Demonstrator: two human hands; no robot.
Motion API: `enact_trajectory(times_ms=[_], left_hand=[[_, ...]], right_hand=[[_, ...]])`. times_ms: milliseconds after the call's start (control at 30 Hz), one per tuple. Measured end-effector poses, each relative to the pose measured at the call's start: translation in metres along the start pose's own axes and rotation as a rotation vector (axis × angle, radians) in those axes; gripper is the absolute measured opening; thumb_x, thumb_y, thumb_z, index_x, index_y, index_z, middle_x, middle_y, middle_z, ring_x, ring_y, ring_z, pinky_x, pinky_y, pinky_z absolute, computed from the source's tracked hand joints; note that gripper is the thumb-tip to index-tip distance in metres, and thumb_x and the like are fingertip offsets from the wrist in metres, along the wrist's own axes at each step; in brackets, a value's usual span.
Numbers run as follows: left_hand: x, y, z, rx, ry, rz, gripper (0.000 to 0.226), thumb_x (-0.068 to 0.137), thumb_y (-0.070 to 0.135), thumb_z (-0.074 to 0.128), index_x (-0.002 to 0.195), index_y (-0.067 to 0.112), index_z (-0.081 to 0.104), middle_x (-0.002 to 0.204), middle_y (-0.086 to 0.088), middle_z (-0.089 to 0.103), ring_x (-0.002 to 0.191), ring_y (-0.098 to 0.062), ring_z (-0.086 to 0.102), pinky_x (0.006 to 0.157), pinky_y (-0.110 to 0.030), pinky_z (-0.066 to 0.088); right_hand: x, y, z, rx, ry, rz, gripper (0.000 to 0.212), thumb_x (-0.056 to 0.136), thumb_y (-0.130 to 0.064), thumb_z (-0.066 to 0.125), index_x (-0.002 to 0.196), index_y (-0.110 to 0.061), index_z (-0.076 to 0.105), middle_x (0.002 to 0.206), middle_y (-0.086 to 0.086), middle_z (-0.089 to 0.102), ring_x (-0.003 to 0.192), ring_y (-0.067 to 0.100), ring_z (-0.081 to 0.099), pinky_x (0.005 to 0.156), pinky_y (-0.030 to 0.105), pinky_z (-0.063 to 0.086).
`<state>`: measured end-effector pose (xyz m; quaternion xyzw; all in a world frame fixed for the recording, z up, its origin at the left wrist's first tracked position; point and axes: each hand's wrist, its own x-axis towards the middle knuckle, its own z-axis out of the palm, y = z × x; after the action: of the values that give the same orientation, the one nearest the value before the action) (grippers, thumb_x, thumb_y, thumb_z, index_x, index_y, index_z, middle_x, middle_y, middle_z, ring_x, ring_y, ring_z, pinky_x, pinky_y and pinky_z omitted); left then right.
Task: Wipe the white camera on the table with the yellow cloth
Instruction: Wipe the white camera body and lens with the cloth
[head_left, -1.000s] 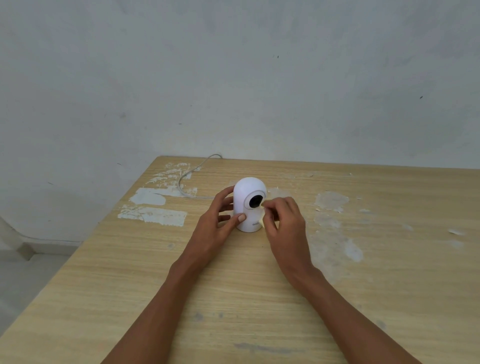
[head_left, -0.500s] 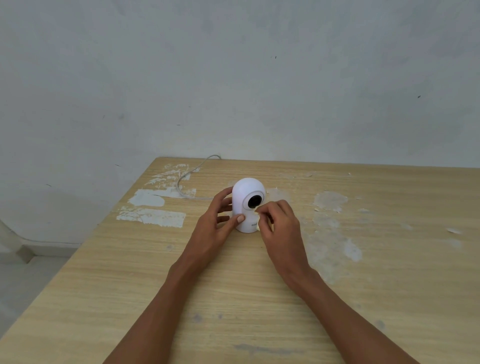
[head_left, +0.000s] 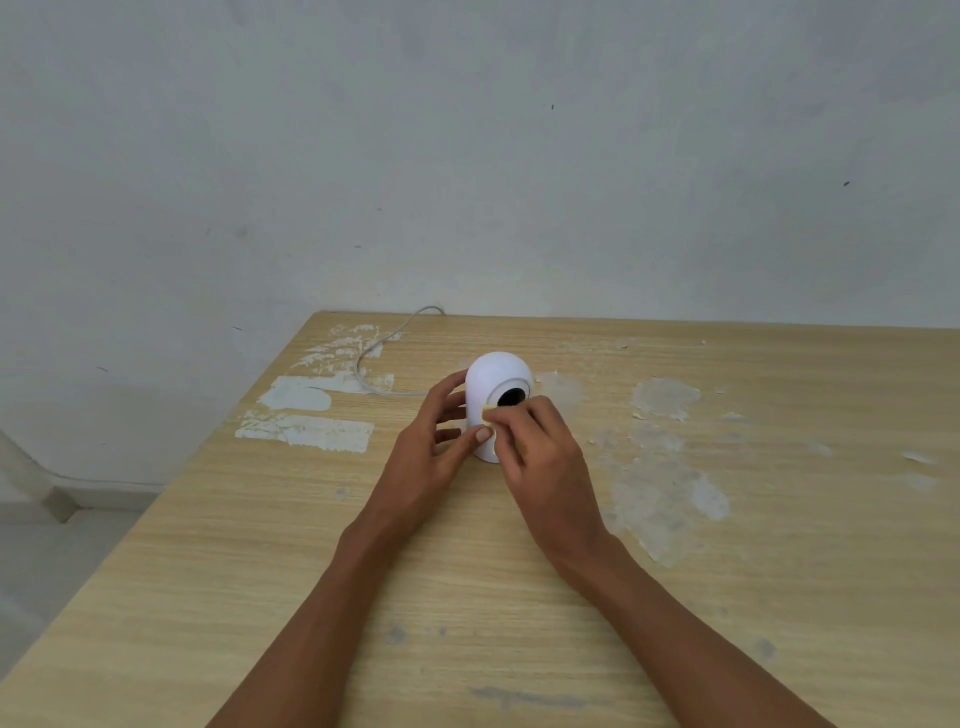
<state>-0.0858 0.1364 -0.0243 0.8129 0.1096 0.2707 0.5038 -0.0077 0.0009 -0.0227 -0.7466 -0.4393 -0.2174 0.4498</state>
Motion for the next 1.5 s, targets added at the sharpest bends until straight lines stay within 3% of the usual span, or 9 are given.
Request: enact_trajectory(times_ms=[200,433,633,733,867,1033,1167,1300,1500], left_hand=[[0.0,0.001,0.0,-0.004,-0.005,0.008,0.059,0.1,0.026,0.067,0.151,0.037,0.042,0.136,0.013,0.065,0.127,-0.002,0.061,0.102,-0.027,0.054],[0.0,0.001,-0.001,0.01,0.005,0.009,0.058,0.1,0.023,0.067,0.151,0.037,0.042,0.136,0.014,0.065,0.127,-0.001,0.061,0.102,-0.029,0.054],[0.0,0.001,0.0,0.005,0.004,0.011,0.058,0.1,0.024,0.067,0.152,0.035,0.042,0.136,0.012,0.065,0.127,-0.002,0.061,0.103,-0.032,0.055],[0.0,0.0,-0.001,0.014,0.007,0.011,0.058,0.1,0.023,0.067,0.152,0.034,0.042,0.136,0.011,0.065,0.128,-0.002,0.061,0.104,-0.032,0.054],[0.0,0.001,0.0,0.014,0.008,0.012,0.059,0.1,0.023,0.067,0.151,0.035,0.042,0.136,0.012,0.064,0.127,-0.001,0.061,0.103,-0.031,0.055],[0.0,0.001,-0.001,0.001,0.003,0.011,0.058,0.099,0.026,0.067,0.151,0.036,0.042,0.136,0.012,0.065,0.128,-0.002,0.061,0.103,-0.031,0.054],[0.0,0.001,-0.001,0.003,0.006,0.009,0.058,0.1,0.023,0.067,0.151,0.036,0.042,0.135,0.013,0.065,0.127,0.0,0.061,0.102,-0.026,0.054],[0.0,0.0,0.0,0.007,0.004,0.014,0.058,0.1,0.024,0.067,0.151,0.036,0.042,0.136,0.014,0.064,0.126,0.001,0.061,0.099,-0.022,0.054],[0.0,0.0,-0.001,-0.002,0.001,0.014,0.058,0.1,0.028,0.066,0.151,0.038,0.042,0.134,0.016,0.064,0.126,0.001,0.061,0.1,-0.021,0.053]], right_hand=[[0.005,-0.002,-0.004,-0.034,0.054,-0.044,0.025,0.097,-0.014,0.051,0.11,-0.005,0.071,0.098,0.008,0.062,0.087,0.02,0.065,0.076,0.03,0.058],[-0.005,0.01,0.001,-0.106,-0.031,-0.04,0.021,0.095,-0.009,0.056,0.107,-0.005,0.072,0.095,0.007,0.061,0.082,0.021,0.063,0.069,0.033,0.057],[0.008,-0.003,-0.005,-0.071,0.023,-0.074,0.028,0.097,-0.016,0.05,0.111,-0.004,0.072,0.098,0.008,0.063,0.089,0.021,0.065,0.077,0.027,0.057],[0.003,-0.001,-0.001,-0.08,-0.03,-0.064,0.031,0.097,-0.02,0.048,0.11,-0.005,0.072,0.098,0.008,0.062,0.088,0.021,0.065,0.074,0.029,0.058],[-0.005,0.009,0.0,-0.11,-0.039,-0.029,0.023,0.095,-0.011,0.055,0.109,-0.005,0.072,0.095,0.007,0.06,0.082,0.02,0.063,0.068,0.033,0.057],[0.006,-0.001,-0.006,-0.082,0.016,-0.071,0.027,0.096,-0.014,0.051,0.111,-0.004,0.072,0.096,0.008,0.062,0.086,0.021,0.064,0.075,0.027,0.056],[0.004,-0.002,-0.001,-0.082,-0.022,-0.058,0.031,0.097,-0.02,0.048,0.109,-0.005,0.072,0.097,0.008,0.062,0.086,0.021,0.065,0.073,0.028,0.058],[-0.004,0.007,0.001,-0.106,-0.043,-0.014,0.018,0.094,-0.007,0.059,0.107,-0.004,0.072,0.095,0.007,0.06,0.081,0.021,0.063,0.067,0.034,0.058],[0.009,-0.004,-0.007,-0.086,-0.004,-0.056,0.024,0.095,-0.012,0.056,0.111,-0.004,0.073,0.097,0.009,0.063,0.086,0.021,0.066,0.074,0.027,0.057]])
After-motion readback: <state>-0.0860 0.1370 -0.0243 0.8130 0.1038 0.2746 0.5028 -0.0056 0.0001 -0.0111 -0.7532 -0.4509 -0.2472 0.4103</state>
